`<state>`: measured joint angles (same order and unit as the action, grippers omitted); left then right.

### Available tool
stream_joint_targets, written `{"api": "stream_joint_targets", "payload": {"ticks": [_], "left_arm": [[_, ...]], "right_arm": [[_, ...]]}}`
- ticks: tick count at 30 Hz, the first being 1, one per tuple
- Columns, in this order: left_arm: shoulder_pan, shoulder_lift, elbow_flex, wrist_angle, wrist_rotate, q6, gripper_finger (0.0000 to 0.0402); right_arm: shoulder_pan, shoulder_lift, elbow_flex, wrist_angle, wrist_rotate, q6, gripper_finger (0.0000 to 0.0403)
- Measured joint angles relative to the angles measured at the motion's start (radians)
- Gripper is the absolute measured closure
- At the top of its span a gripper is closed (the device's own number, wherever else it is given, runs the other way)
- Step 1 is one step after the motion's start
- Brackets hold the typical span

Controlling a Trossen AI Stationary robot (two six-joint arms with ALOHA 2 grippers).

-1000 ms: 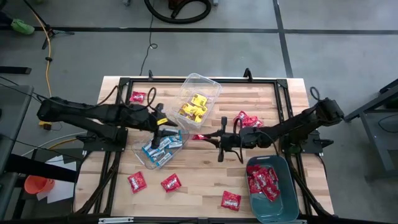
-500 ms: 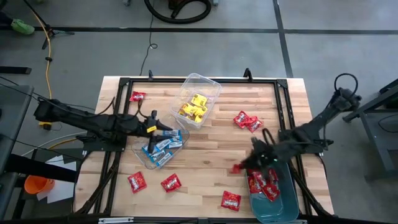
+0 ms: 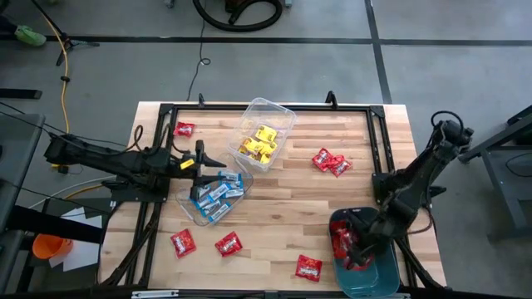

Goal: Sort candy
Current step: Put the red candy into the blue bin

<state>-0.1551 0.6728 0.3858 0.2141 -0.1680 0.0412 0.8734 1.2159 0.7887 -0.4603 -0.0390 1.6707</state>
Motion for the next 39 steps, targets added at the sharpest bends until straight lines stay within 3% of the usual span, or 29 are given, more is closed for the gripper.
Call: {"api": "stream_joint_targets", "payload": {"ticks": [4, 10, 13, 17, 23, 29, 34, 36, 39], "left_arm": [[0.0, -0.016, 0.0, 0.018, 0.0, 0.041, 0.0253], [0.0, -0.021, 0.0, 0.023, -0.001, 0.05, 0.0253], [0.0, -0.021, 0.0, 0.016, -0.002, 0.043, 0.0253], [0.0, -0.021, 0.0, 0.015, -0.002, 0.02, 0.0253], [0.0, -0.021, 0.0, -0.013, -0.001, -0.014, 0.0253], [0.0, -0.021, 0.0, -0.014, 0.0, -0.014, 0.0253], [0.0, -0.021, 0.0, -0.014, 0.0, -0.013, 0.0253], [0.0, -0.021, 0.0, -0.014, 0.0, -0.012, 0.0253], [0.0, -0.021, 0.0, -0.014, 0.0, -0.012, 0.0253]], "right_arm": [[-0.001, 0.054, 0.126, -0.267, -0.072, -0.011, 0.0394], [-0.001, 0.129, 0.366, -0.584, 0.154, -0.077, 0.0393], [-0.002, 0.162, 0.426, -0.585, 0.196, -0.082, 0.039], [-0.012, 0.202, 0.469, -0.608, 0.168, -0.073, 0.0367], [-0.038, 0.239, 0.48, -0.75, 0.059, -0.018, 0.0302], [-0.043, 0.241, 0.48, -0.767, 0.033, -0.021, 0.023], [-0.062, 0.229, 0.503, -0.731, -0.127, -0.061, 0.0192], [-0.064, 0.229, 0.532, -0.708, -0.092, -0.106, 0.0185], [-0.084, 0.229, 0.579, -0.688, 0.087, -0.223, 0.0183]]}}
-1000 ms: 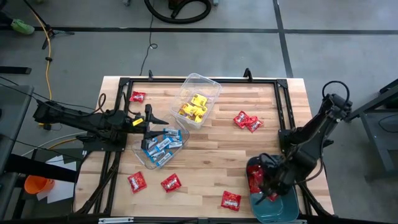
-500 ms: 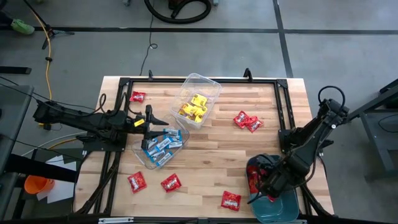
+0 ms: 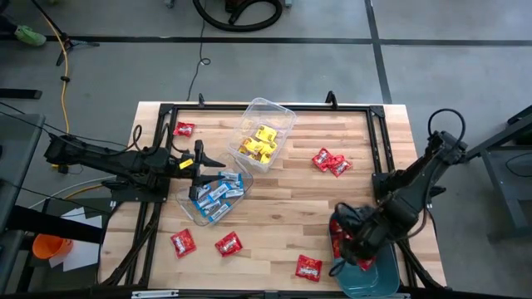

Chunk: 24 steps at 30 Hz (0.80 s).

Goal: Sort candy
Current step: Put the red candy into the blue bin

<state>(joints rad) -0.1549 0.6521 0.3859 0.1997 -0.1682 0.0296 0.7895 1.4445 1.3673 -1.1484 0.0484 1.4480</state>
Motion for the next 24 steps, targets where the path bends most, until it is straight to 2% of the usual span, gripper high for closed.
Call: {"api": "stream_joint_targets", "payload": {"ticks": [6, 9, 11, 15, 18, 21, 24], "left_arm": [[0.0, 0.0, 0.0, 0.0, 0.0, 0.0, 0.0253], [0.0, 0.0, 0.0, 0.0, 0.0, 0.0, 0.0253], [0.0, 0.0, 0.0, 0.0, 0.0, 0.0, 0.0253], [0.0, 0.0, 0.0, 0.0, 0.0, 0.0, 0.0253], [0.0, 0.0, 0.0, -0.001, 0.001, -0.003, 0.0253], [0.0, 0.0, 0.0, -0.004, 0.001, -0.023, 0.0253], [0.0, 0.0, 0.0, -0.021, 0.001, -0.05, 0.0253]], "right_arm": [[-0.091, 0.0, 0.063, 0.003, 0.495, -0.287, 0.0183], [-0.17, 0.0, 0.059, -0.016, 0.668, -0.401, 0.0182], [-0.239, -0.001, 0.051, -0.049, 0.739, -0.421, 0.0183], [-0.415, -0.001, 0.042, -0.132, 0.764, -0.396, 0.0182], [-0.533, -0.001, 0.042, -0.153, 0.768, -0.459, 0.0182], [-0.615, -0.001, 0.042, -0.158, 0.764, -0.554, 0.0182], [-0.666, -0.001, 0.042, -0.176, 0.743, -0.578, 0.0182]]}}
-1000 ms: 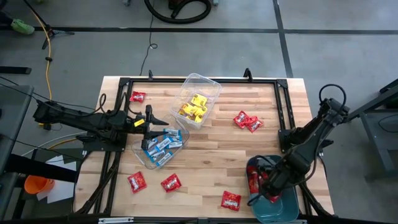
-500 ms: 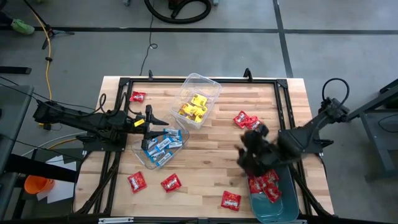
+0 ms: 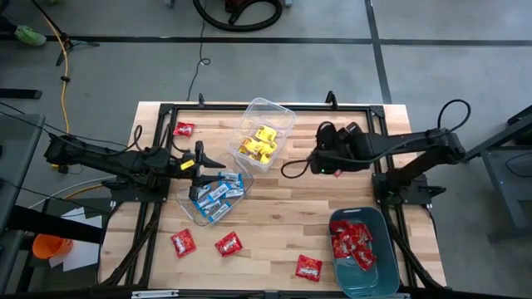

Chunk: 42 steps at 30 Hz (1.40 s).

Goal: Sort candy
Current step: Put the red candy into the blue bin

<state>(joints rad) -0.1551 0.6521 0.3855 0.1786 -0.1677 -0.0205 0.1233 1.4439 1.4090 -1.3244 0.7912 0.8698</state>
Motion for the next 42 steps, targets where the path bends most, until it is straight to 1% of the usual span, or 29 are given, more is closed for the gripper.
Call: {"api": "stream_joint_targets", "payload": {"ticks": [2, 6, 9, 13, 17, 20, 22, 24, 26, 31, 36, 39, 42], "left_arm": [[0.0, 0.0, 0.0, -0.011, 0.0, -0.024, 0.0253], [0.0, 0.0, 0.0, -0.032, 0.0, -0.078, 0.0253], [-0.004, 0.0, 0.0, -0.045, 0.0, -0.11, 0.0253], [-0.013, 0.0, 0.0, -0.05, 0.001, -0.128, 0.0253], [-0.017, 0.0, 0.0, -0.037, 0.0, -0.098, 0.0253], [-0.015, 0.0, 0.0, -0.004, -0.014, -0.048, 0.0253], [-0.015, 0.0, 0.0, 0.021, -0.028, -0.011, 0.0253], [-0.015, 0.0, 0.0, 0.036, -0.04, 0.023, 0.0253], [-0.015, 0.0, 0.0, 0.039, -0.049, 0.046, 0.0253], [-0.015, 0.0, 0.0, 0.038, -0.056, 0.058, 0.0253], [-0.015, 0.0, 0.0, 0.026, -0.056, 0.035, 0.0253], [-0.015, 0.0, 0.0, 0.025, -0.056, 0.032, 0.0253], [-0.015, 0.0, 0.0, 0.024, -0.056, 0.024, 0.0253]], "right_arm": [[-0.014, 0.0, 0.0, -0.035, -0.015, 0.0, 0.0182], [-0.015, -0.001, -0.012, -0.129, -0.012, 0.069, 0.0182], [-0.022, -0.033, -0.107, -0.11, -0.051, 0.099, 0.0183], [-0.093, -0.108, -0.33, 0.049, -0.194, 0.099, 0.0183], [-0.213, -0.167, -0.5, 0.296, -0.287, 0.084, 0.0183], [-0.301, -0.168, -0.578, 0.481, -0.342, 0.013, 0.0183], [-0.353, -0.151, -0.618, 0.603, -0.4, -0.009, 0.0183], [-0.396, -0.126, -0.647, 0.697, -0.468, -0.035, 0.0183], [-0.427, -0.098, -0.658, 0.754, -0.504, -0.036, 0.0183], [-0.464, -0.024, -0.654, 0.76, -0.482, 0.035, 0.0183], [-0.464, 0.044, -0.653, 0.817, -0.456, 0.076, 0.0183], [-0.464, 0.084, -0.653, 0.83, -0.419, 0.109, 0.0183], [-0.464, 0.129, -0.653, 0.835, -0.415, 0.119, 0.0183]]}}
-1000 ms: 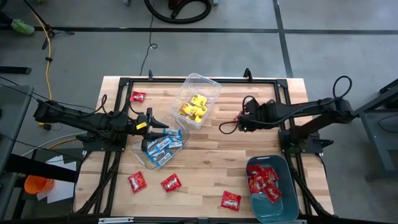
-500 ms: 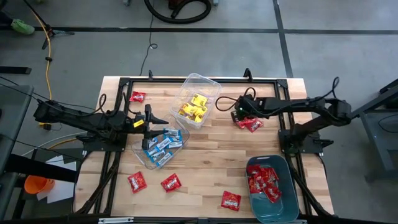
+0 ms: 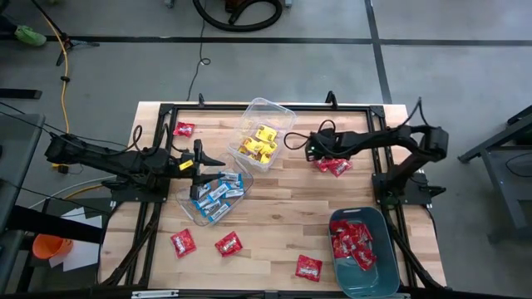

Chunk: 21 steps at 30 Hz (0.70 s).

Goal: Sort candy
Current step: Put the red candy into the blue bin

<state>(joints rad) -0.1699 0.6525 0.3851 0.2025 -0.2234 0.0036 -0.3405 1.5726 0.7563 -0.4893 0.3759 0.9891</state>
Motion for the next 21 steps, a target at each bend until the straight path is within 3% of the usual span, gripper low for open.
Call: {"api": "stream_joint_targets", "payload": {"ticks": [8, 12, 16, 21], "left_arm": [[0.0, 0.0, 0.0, 0.0, 0.0, 0.0, 0.0253], [0.0, 0.0, 0.0, -0.001, 0.0, 0.0, 0.0253], [0.0, 0.0, 0.0, -0.003, 0.0, 0.0, 0.0253], [0.0, 0.0, 0.0, -0.004, 0.0, 0.0, 0.0253]], "right_arm": [[0.003, 0.075, 0.005, 0.015, -0.002, -0.041, 0.0196], [0.021, 0.068, 0.004, 0.023, 0.009, -0.106, 0.0258], [0.051, 0.029, 0.0, 0.005, 0.007, -0.147, 0.0372], [0.096, -0.097, 0.0, -0.001, -0.011, -0.165, 0.0384]]}}
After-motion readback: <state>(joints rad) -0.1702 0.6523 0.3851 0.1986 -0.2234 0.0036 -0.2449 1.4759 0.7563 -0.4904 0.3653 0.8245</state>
